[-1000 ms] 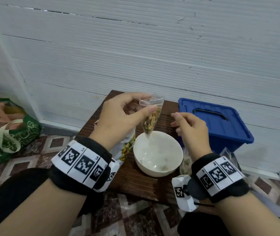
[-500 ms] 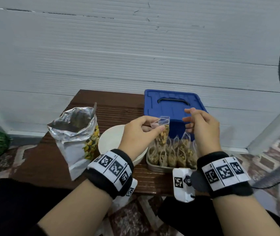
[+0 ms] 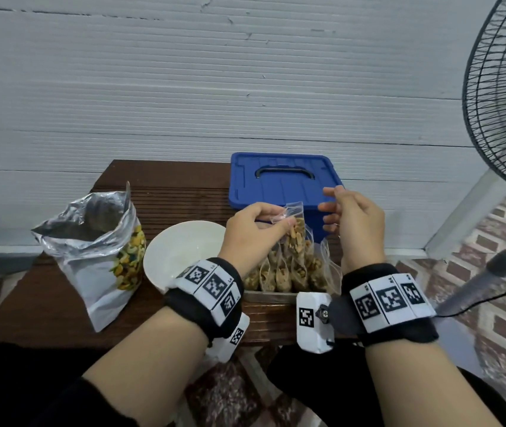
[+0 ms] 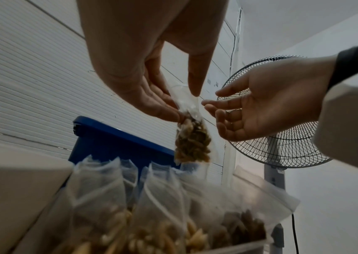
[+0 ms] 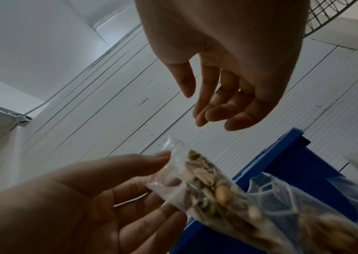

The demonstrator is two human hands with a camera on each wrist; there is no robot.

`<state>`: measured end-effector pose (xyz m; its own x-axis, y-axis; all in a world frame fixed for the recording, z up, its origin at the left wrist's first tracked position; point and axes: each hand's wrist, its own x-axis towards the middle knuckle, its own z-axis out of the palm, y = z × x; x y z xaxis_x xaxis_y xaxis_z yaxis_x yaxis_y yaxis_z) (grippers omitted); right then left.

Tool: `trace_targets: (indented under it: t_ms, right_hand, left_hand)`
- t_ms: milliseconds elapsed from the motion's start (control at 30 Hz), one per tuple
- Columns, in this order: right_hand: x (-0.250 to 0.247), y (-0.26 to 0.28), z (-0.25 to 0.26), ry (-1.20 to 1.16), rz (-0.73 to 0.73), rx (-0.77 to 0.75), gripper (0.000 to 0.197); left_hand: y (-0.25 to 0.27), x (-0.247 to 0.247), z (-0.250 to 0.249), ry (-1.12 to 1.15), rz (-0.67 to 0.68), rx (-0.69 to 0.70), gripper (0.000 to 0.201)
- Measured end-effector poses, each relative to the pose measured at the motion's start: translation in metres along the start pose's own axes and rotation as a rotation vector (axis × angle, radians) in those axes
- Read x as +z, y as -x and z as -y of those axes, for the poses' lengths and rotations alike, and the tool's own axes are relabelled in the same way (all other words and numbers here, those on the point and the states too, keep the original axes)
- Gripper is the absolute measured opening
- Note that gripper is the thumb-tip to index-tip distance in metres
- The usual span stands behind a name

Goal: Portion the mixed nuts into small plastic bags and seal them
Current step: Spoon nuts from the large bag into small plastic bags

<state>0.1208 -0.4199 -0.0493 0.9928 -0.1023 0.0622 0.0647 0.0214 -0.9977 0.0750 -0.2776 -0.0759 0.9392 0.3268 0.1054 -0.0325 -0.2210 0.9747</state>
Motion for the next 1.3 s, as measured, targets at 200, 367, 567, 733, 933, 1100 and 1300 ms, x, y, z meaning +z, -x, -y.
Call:
trace_targets:
  t_ms: [200, 367, 567, 733, 933, 1100, 1300]
  right_hand:
    - [-0.007, -0.002, 0.0, -0.016, -0.013, 0.009, 0.022]
    - [-0.008, -0.002, -0.002, -0.015, -0.014, 0.013, 0.022]
    - [-0.006, -0.001, -0.005, -0.007, -0.012, 0.019, 0.022]
    - [-0.004, -0.001, -0.007, 0.027, 0.013, 0.016, 0.022]
    - [0.002, 0.0, -0.009, 0.077, 0.049, 0.024, 0.022]
    - [0.005, 0.001, -0.009, 0.102, 0.094, 0.047, 0.021]
    - [0.008, 0.0, -0.012, 0.128, 0.135, 0.069, 0.018]
  left_hand:
    - [0.006, 0.009, 0.005, 0.034, 0.102, -0.008, 0.025]
    - [0.011, 0.015, 0.015, -0.057, 0.154, -0.012, 0.024]
    - [0.016, 0.02, 0.022, -0.166, 0.237, -0.008, 0.029]
    - [0.015, 0.017, 0.02, -0.203, 0.251, 0.029, 0.036]
    - [0.012, 0.006, 0.019, -0.211, 0.286, 0.016, 0.046]
    - [0.012, -0.012, 0.011, -0.151, 0.185, 0.02, 0.022]
    - [-0.009, -0.073, 0.02, -0.286, -0.015, -0.131, 0.011]
